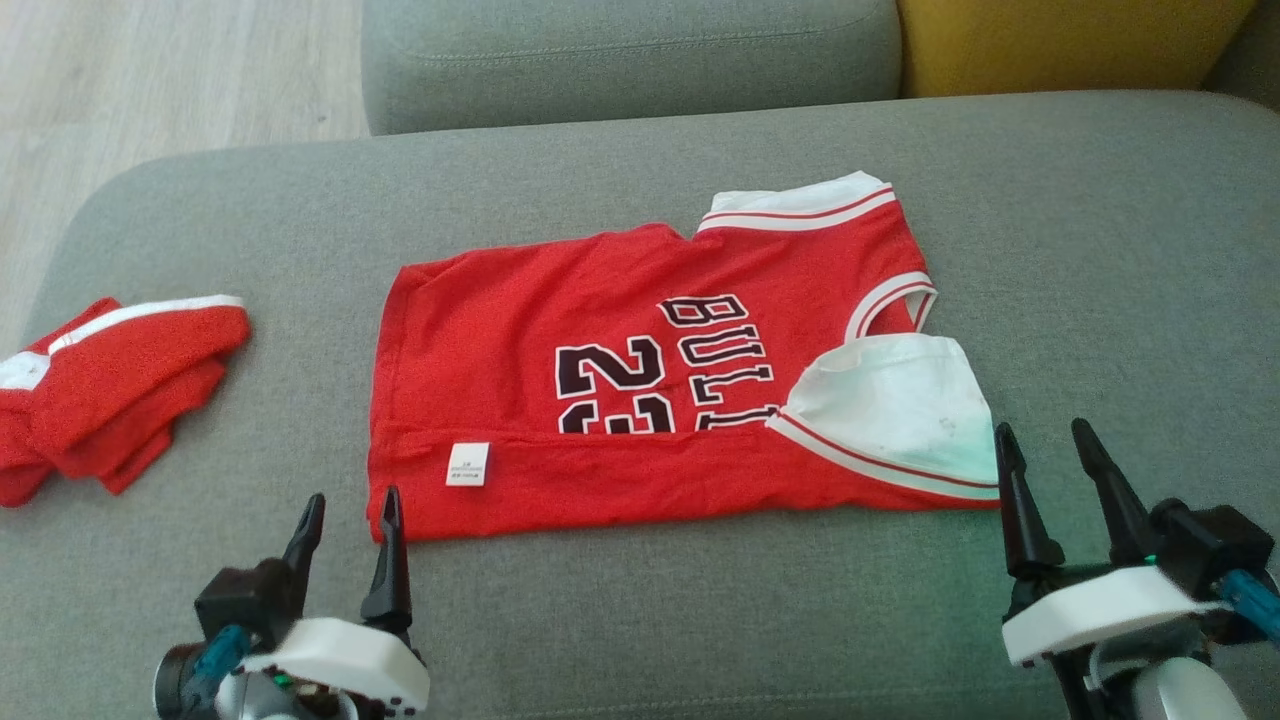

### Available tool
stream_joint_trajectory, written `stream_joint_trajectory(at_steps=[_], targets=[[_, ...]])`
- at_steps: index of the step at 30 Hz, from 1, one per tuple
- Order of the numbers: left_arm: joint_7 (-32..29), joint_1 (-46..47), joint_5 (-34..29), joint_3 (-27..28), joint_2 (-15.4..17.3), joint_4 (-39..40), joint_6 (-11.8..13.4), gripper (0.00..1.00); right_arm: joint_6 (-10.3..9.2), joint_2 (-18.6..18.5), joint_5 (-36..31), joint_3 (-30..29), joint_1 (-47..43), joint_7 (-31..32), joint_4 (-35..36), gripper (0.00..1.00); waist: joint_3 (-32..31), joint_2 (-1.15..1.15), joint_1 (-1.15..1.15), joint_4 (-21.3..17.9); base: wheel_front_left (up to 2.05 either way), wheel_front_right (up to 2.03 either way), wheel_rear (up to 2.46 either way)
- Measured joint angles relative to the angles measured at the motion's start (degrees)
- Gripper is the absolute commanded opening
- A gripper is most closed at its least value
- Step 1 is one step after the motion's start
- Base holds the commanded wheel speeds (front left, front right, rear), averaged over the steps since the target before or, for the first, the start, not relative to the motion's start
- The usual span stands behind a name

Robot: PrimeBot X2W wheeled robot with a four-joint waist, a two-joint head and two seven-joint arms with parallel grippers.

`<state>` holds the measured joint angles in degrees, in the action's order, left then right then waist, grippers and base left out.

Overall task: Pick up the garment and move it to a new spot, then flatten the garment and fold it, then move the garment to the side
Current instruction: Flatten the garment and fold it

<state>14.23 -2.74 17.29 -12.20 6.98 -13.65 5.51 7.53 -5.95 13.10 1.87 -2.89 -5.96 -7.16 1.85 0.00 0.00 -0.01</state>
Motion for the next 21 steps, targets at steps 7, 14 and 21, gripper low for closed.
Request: stream_joint_trajectory(at_steps=[7,14,21], targets=[[-0.6,0.7,0.2,-0.1,-0.1,-2.9,-1.0,1.0,0.0,0.1,0.5,-0.7,0.0,1.4,-1.6,1.0,0.7,0.0,0.0,0.1,0.0,0.0,0.0],[-6.9,6.7,2.6,-0.3,-1.1,-9.3,-1.1,1.0,0.0,-0.3,0.5,-1.0,3.9,5.1,-11.3,1.0,3.4,0.0,0.0,0.4,0.0,0.0,0.0],[-10.2,12.1,6.0,0.0,-2.0,-16.2,-2.2,1.0,0.0,-0.4,0.6,-0.4,10.8,7.4,-21.2,1.0,6.8,0.0,0.0,0.3,0.0,0.0,0.0]])
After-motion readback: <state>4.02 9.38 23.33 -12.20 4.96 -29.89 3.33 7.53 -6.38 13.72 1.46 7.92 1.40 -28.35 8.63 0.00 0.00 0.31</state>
